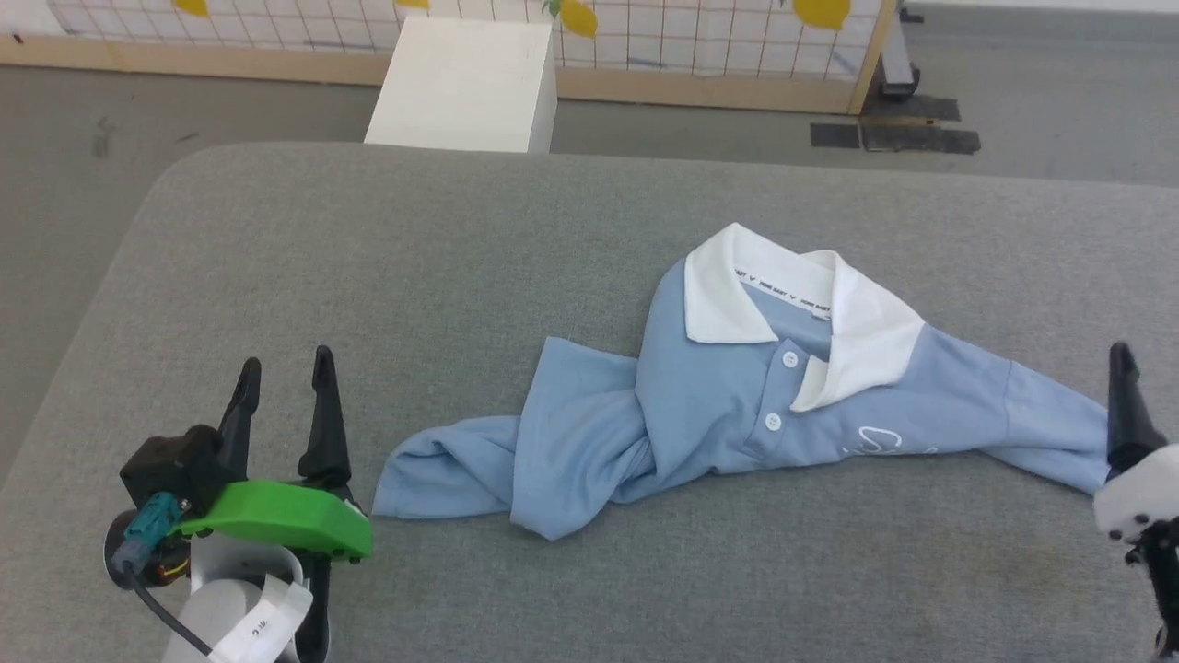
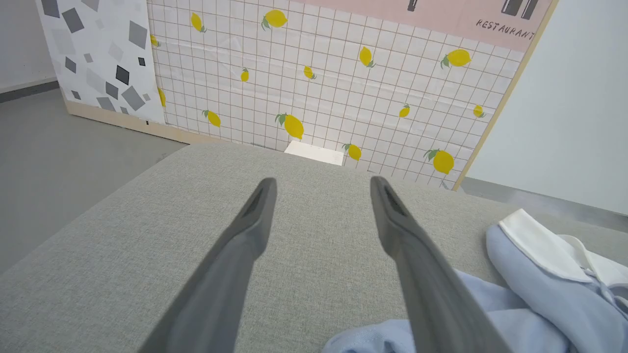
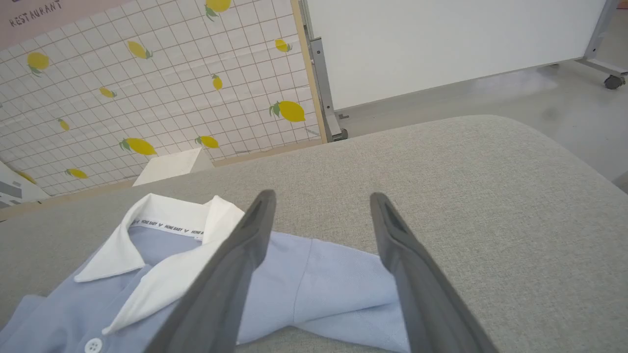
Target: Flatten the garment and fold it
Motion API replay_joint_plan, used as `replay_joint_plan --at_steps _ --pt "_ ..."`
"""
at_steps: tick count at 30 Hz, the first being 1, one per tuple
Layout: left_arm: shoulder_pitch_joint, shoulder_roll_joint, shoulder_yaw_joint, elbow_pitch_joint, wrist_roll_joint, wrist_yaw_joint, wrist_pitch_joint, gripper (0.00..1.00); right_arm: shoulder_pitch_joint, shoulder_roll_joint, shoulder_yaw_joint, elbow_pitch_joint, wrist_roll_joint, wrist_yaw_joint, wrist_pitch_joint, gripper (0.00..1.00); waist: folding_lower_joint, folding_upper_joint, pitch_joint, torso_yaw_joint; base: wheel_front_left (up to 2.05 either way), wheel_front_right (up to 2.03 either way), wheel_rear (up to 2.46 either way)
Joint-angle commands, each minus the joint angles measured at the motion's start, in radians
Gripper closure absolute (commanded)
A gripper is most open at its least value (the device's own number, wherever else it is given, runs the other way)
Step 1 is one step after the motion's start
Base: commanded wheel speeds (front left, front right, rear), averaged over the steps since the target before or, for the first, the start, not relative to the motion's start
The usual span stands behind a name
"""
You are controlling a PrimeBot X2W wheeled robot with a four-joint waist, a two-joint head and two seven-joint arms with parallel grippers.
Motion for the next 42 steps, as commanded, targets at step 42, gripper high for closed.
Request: replay_joint_plan --at_steps 42 --pt "-0.882 -0.069 -0.5 0.727 0.019 -0.097 1.038 0.0 -0.119 0.029 0.087 0.053 0.039 -0.001 -0.096 0.0 0.0 0.0 0.327 -0.272 0.0 0.0 0.0"
